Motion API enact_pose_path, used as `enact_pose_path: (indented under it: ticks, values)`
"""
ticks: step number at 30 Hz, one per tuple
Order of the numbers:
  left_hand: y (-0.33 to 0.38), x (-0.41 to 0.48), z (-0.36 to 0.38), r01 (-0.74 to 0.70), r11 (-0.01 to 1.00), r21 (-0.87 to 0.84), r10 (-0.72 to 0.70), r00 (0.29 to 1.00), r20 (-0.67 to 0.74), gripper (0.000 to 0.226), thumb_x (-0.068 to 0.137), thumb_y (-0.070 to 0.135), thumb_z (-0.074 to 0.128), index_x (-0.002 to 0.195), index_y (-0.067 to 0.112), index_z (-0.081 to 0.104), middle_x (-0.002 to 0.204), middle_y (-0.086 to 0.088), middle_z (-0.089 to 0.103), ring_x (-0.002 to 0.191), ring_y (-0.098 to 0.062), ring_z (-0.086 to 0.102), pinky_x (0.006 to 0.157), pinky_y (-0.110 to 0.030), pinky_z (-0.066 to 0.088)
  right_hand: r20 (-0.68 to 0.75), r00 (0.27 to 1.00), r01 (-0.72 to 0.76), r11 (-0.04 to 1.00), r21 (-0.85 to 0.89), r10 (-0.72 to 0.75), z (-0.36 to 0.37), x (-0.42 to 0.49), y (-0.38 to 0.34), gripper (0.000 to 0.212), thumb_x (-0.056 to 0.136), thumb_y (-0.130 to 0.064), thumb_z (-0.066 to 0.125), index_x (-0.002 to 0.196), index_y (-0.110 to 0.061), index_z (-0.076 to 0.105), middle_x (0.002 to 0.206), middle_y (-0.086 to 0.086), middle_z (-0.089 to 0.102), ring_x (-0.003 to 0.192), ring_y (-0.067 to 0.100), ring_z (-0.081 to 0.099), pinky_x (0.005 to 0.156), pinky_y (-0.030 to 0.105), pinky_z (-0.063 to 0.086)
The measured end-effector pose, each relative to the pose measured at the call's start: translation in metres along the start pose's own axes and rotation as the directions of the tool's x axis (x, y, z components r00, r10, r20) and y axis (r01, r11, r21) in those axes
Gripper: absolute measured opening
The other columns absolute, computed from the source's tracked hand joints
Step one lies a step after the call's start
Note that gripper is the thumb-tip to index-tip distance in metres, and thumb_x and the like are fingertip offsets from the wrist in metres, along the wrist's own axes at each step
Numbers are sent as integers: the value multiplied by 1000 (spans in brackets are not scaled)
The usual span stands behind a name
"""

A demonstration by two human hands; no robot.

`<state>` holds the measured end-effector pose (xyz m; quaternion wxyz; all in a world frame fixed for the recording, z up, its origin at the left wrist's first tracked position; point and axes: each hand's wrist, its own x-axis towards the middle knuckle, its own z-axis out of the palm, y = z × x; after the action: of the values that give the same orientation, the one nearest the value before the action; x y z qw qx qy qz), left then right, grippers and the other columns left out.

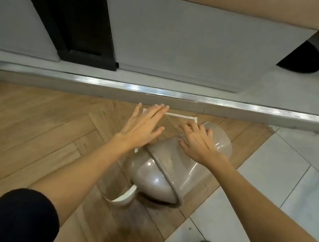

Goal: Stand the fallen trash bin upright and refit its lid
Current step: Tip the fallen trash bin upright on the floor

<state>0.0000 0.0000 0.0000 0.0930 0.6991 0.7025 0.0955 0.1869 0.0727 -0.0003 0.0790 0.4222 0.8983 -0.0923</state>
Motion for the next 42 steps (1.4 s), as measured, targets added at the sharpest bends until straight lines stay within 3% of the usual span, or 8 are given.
enact_pose_path:
  ticks: [6,11,16,25,29,33,36,42]
  values:
    - [-3,-36,15,206,948,-245,-173,974,149,58,97,43,38,149,21,26,157,0,26,141,-22,32,114,-57,22,12,1000,-14,995,96,13,-4,-33,-34,41,95,-27,45,134,-11,46,132,17,48,119,41,47,96,48,38]
    - [4,-68,21,334,841,-426,-261,939,223,51,98,36,44,142,10,42,145,-13,47,133,-28,42,110,-39,31,96,995,-9,971,240,-15,2,-58,-65,47,94,-30,47,138,-11,43,131,17,50,110,39,55,92,46,45]
    - [3,-103,39,489,649,-583,-415,870,267,43,98,39,44,126,10,57,120,-11,66,113,-29,59,91,-35,45,96,995,-9,963,269,-17,17,-62,-80,41,96,-18,48,135,-6,44,122,19,51,104,38,57,88,44,45]
    - [2,-109,36,559,551,-619,-519,811,270,45,98,46,38,119,13,62,115,-10,67,112,-29,57,86,-34,41,67,998,-37,928,371,12,16,-59,-83,34,94,-5,50,128,0,51,114,20,50,97,37,56,86,42,47]
    - [0,-106,23,610,481,-630,-646,732,216,44,98,47,36,87,12,60,76,-4,60,90,-28,59,66,-30,36,-13,997,-63,901,429,76,2,-56,-78,30,94,-1,49,123,2,54,113,23,51,99,40,55,80,33,40]
    - [-13,-100,-4,554,136,-821,-859,480,181,44,98,46,39,83,8,57,70,0,55,85,-27,55,76,-31,38,-106,980,-89,852,516,167,-24,-53,-68,35,94,1,49,129,1,53,119,28,58,119,40,49,88,32,35]
    - [-41,-94,-7,360,-216,-908,-886,320,337,66,88,61,40,120,7,58,122,-12,64,114,-32,57,99,-42,42,-150,966,-80,797,598,210,-40,-55,-59,37,95,-3,50,132,-5,54,102,18,63,107,33,57,75,27,39]
    - [-27,-101,-12,337,-411,-847,-660,532,531,63,90,68,24,129,26,50,119,-2,60,109,-31,55,93,-53,36,-126,936,-115,627,770,327,-56,-55,-43,34,97,-12,52,131,-10,55,74,-2,57,73,10,55,73,30,47]
